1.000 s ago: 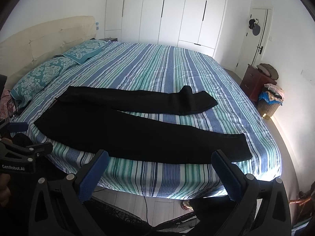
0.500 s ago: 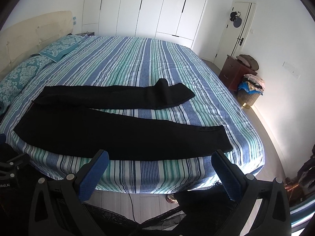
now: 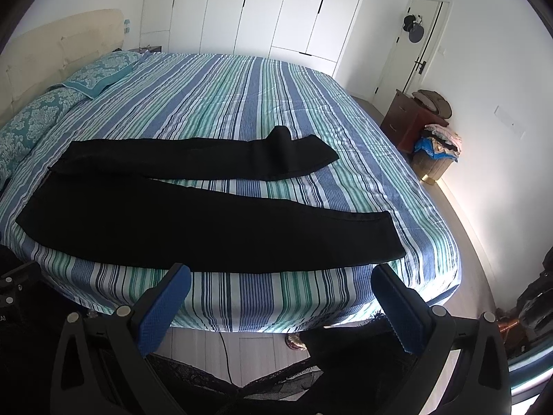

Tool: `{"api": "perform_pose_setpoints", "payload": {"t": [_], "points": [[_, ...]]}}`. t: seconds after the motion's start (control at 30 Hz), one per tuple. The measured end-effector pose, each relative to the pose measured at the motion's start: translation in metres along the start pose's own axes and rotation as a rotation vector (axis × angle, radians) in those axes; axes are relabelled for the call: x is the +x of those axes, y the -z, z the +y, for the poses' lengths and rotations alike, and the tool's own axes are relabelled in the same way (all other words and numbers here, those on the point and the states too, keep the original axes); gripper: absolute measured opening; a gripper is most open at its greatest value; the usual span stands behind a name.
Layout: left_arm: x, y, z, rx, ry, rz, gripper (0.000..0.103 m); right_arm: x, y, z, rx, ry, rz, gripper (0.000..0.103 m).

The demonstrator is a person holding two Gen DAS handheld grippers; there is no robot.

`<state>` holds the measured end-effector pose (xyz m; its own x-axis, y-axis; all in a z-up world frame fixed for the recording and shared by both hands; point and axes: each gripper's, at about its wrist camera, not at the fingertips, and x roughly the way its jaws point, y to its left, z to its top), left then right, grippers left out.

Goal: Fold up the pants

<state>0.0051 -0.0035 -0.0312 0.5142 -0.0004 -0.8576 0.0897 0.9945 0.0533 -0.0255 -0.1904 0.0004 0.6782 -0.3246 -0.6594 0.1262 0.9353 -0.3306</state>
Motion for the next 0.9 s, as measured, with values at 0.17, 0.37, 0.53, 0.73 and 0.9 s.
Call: {"api": "perform_pose_setpoints", "payload": {"t": [0.17, 0.37, 0.53, 0.73, 0.9], "points": [[0.002, -0.003, -0.001, 0.007, -0.003, -0.005, 0.102, 0.004, 0.002, 0.001, 0.0, -0.013, 0.006, 0.103], [0.008, -0.047, 0.003, -0.013, -0.041, -0.116, 0.102, 0.03, 0.004, -0.015, 0.116, -0.421, -0.013, 0.103], [0.028, -0.068, 0.015, -0.099, -0.005, -0.095, 0.102, 0.095, -0.036, -0.074, 0.268, -0.527, -0.052, 0.103], [0.077, -0.056, 0.016, -0.116, 0.034, 0.041, 0.102, 0.257, -0.134, -0.153, 0.2, -0.432, 0.106, 0.103], [0.106, -0.056, 0.008, -0.115, 0.036, 0.089, 0.102, 0.386, -0.218, -0.183, 0.098, -0.426, 0.215, 0.103]]}}
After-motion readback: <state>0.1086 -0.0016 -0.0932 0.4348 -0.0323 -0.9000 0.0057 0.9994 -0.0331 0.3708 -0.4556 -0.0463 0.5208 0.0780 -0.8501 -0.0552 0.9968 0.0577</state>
